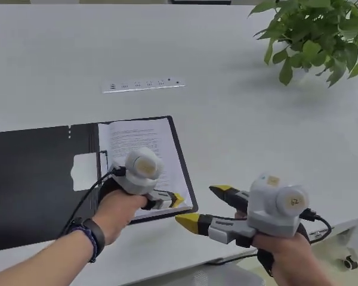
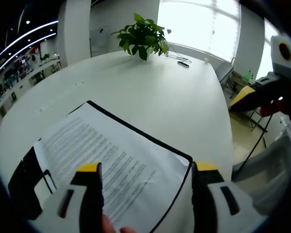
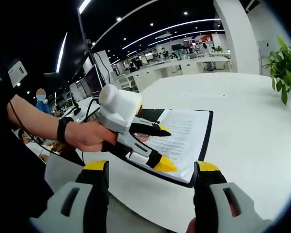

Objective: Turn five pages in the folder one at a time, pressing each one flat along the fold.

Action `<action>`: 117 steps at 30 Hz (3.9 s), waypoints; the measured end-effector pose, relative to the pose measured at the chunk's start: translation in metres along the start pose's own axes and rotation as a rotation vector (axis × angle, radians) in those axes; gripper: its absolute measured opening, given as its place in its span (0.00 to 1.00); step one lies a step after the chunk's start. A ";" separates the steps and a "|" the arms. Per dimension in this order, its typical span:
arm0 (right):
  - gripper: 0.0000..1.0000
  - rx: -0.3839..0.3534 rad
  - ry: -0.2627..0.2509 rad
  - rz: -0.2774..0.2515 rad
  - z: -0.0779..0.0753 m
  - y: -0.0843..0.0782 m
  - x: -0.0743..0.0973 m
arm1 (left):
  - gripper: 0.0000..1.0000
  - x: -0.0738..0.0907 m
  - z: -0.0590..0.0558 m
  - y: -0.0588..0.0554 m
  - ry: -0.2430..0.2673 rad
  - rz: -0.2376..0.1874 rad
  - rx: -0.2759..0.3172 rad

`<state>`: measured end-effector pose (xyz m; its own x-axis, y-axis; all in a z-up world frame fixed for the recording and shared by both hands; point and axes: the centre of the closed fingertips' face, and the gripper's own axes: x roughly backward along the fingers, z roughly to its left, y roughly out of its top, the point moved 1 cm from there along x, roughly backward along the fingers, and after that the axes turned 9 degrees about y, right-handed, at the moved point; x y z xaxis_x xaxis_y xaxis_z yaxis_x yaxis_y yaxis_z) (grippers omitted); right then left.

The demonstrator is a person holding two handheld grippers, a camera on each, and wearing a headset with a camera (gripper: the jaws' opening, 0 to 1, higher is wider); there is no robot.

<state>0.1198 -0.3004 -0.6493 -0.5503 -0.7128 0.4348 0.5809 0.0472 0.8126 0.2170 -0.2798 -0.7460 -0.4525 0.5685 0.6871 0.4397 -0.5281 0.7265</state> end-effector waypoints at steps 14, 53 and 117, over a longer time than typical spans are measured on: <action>0.70 -0.010 0.012 0.005 -0.006 -0.002 0.000 | 0.71 -0.024 -0.007 -0.017 0.050 0.058 -0.027; 0.55 0.007 0.078 0.059 -0.054 -0.005 -0.040 | 0.58 -0.019 0.002 -0.020 0.065 0.022 0.003; 0.02 -0.474 0.143 -0.091 -0.093 -0.022 -0.098 | 0.66 0.022 0.004 -0.034 0.044 -0.012 0.124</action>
<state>0.2162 -0.2964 -0.7460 -0.5432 -0.7896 0.2855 0.7609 -0.3192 0.5649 0.1953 -0.2466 -0.7556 -0.4905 0.5445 0.6804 0.5256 -0.4379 0.7294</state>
